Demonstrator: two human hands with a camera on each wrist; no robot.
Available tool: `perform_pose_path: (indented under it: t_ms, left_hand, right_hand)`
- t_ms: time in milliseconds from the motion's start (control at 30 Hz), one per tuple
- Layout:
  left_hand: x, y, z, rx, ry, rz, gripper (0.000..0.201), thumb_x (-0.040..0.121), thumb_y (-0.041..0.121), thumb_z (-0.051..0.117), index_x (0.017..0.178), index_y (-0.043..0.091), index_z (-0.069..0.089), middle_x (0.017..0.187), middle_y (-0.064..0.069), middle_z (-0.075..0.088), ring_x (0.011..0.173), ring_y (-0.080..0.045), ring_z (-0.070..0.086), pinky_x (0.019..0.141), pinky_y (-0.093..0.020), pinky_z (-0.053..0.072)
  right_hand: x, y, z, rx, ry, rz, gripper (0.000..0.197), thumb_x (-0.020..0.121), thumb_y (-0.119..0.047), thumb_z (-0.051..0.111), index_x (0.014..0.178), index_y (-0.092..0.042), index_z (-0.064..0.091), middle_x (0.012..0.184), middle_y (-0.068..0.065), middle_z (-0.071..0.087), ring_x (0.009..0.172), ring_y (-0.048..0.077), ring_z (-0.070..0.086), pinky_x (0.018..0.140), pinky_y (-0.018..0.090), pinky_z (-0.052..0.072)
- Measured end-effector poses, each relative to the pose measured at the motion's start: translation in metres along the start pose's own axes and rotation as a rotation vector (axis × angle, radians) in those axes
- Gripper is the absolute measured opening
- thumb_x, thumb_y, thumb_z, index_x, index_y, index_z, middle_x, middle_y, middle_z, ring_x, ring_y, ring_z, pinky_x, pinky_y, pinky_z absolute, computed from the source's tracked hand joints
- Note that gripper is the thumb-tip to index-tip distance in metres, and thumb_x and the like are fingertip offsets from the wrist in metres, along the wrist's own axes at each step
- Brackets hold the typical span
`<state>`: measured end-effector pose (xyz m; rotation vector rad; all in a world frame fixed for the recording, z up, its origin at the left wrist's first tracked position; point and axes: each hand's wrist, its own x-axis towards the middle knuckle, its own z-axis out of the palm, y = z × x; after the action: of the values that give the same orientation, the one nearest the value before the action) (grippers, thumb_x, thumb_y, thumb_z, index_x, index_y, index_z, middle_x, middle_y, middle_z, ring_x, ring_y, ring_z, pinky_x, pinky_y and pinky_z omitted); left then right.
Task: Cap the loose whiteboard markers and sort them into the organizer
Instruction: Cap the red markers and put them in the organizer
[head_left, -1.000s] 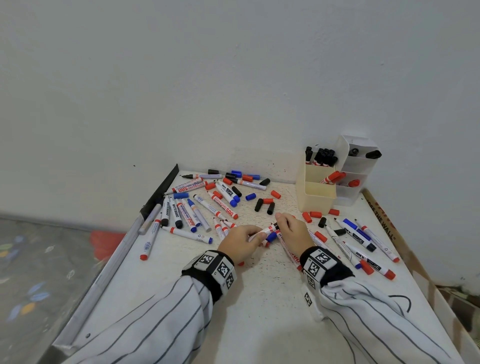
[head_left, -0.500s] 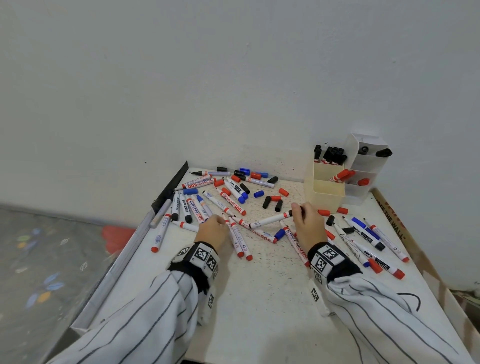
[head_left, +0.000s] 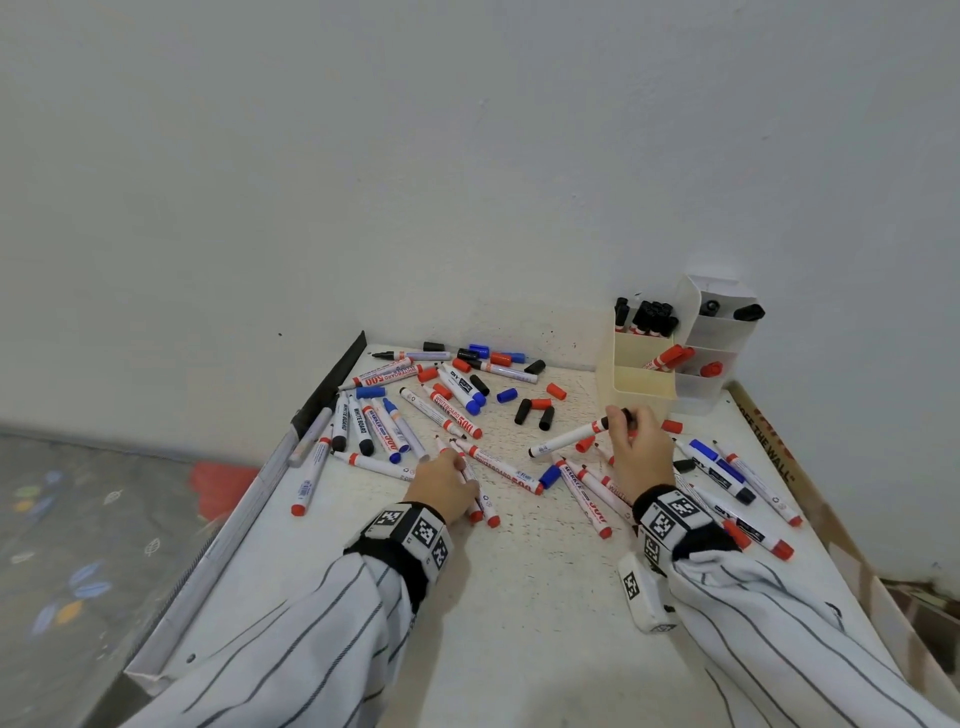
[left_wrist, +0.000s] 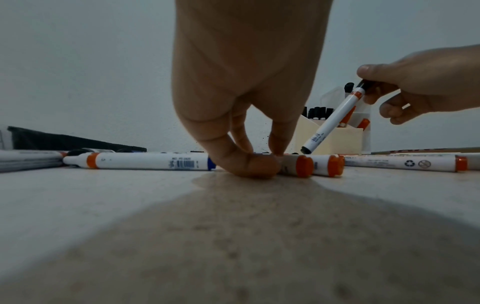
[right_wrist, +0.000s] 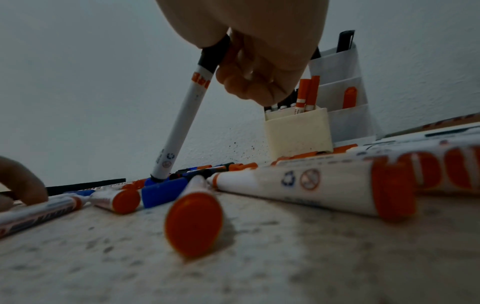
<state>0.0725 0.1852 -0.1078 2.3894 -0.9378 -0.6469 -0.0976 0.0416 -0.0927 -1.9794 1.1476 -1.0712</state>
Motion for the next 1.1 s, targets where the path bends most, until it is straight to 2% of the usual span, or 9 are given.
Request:
perform_pose_path:
  t_ms: [200,367,500,600,700,767,900,1033,1100]
  left_hand:
    - [0.004,-0.002,0.001,-0.003,-0.026,-0.006,0.031,0.09,0.031,0.055,0.118,0.019,0.049,0.114,-0.008,0.05,0.085,-0.015,0.053,0.083,-0.026,0.048]
    - [0.007,-0.001,0.003,0.026,-0.02,0.003,0.023,0.094,0.026,0.047,0.115,0.02,0.051,0.112,-0.008,0.05,0.068,-0.009,0.05,0.087,-0.031,0.051]
    - [0.008,0.001,0.003,0.037,-0.055,-0.001,0.023,0.09,0.03,0.053,0.111,0.022,0.05,0.11,-0.007,0.051,0.078,-0.013,0.054,0.082,-0.029,0.051]
    - [0.009,0.003,0.004,0.03,-0.08,0.013,0.026,0.088,0.032,0.056,0.11,0.02,0.049,0.107,-0.007,0.055,0.072,-0.009,0.052,0.068,-0.022,0.045]
    - [0.01,0.005,0.005,0.022,-0.057,0.018,0.025,0.089,0.028,0.055,0.111,0.018,0.049,0.105,-0.006,0.056,0.075,-0.01,0.052,0.07,-0.022,0.045]
    - [0.011,0.006,0.004,0.008,-0.047,0.017,0.025,0.09,0.027,0.055,0.112,0.018,0.048,0.107,-0.007,0.056,0.081,-0.014,0.054,0.077,-0.025,0.048]
    - [0.013,0.007,0.003,-0.069,-0.002,0.057,0.027,0.091,0.019,0.055,0.116,0.014,0.046,0.1,-0.007,0.057,0.085,-0.016,0.054,0.076,-0.024,0.045]
    - [0.015,0.01,0.001,-0.16,0.049,0.121,0.025,0.091,0.017,0.054,0.115,0.013,0.045,0.082,-0.001,0.054,0.077,-0.015,0.054,0.06,-0.016,0.039]
    - [0.017,0.014,0.001,-0.197,0.066,0.122,0.026,0.091,0.017,0.055,0.115,0.014,0.046,0.082,0.001,0.053,0.076,-0.015,0.055,0.06,-0.017,0.039]
  right_hand:
    - [0.009,-0.002,-0.021,0.051,0.069,-0.005,0.016,0.095,-0.027,0.046,0.089,-0.012,0.051,0.076,0.002,0.055,0.064,0.013,0.052,0.055,0.016,0.039]
    - [0.015,0.001,-0.032,0.058,0.114,0.015,0.019,0.095,-0.029,0.047,0.089,-0.011,0.053,0.073,0.0,0.055,0.066,0.021,0.057,0.059,0.027,0.048]
    - [0.014,-0.002,-0.043,0.028,0.155,-0.002,0.018,0.096,-0.025,0.046,0.09,-0.009,0.053,0.067,-0.006,0.049,0.057,0.009,0.045,0.049,0.01,0.035]
    - [0.015,-0.005,-0.051,0.045,0.177,-0.006,0.018,0.096,-0.024,0.046,0.088,-0.008,0.053,0.07,0.002,0.052,0.057,0.011,0.046,0.046,0.006,0.038]
    - [0.023,-0.004,-0.062,0.022,0.217,-0.031,0.02,0.095,-0.028,0.047,0.086,-0.012,0.054,0.072,0.002,0.055,0.064,0.019,0.051,0.056,0.018,0.043]
    - [0.03,-0.004,-0.072,0.007,0.231,-0.036,0.018,0.095,-0.03,0.048,0.086,-0.014,0.053,0.067,-0.003,0.051,0.058,0.017,0.047,0.054,0.019,0.042]
    - [0.044,-0.003,-0.099,-0.007,0.257,-0.042,0.017,0.093,-0.03,0.049,0.092,-0.015,0.055,0.082,0.007,0.061,0.068,0.028,0.057,0.064,0.038,0.052]
    - [0.051,-0.001,-0.125,-0.004,0.267,-0.07,0.018,0.094,-0.023,0.049,0.101,-0.008,0.058,0.09,0.009,0.062,0.066,0.019,0.058,0.055,0.015,0.051]
    - [0.054,0.001,-0.135,-0.033,0.266,-0.074,0.021,0.094,-0.02,0.049,0.106,-0.006,0.058,0.091,0.007,0.061,0.064,0.016,0.058,0.058,0.009,0.048]
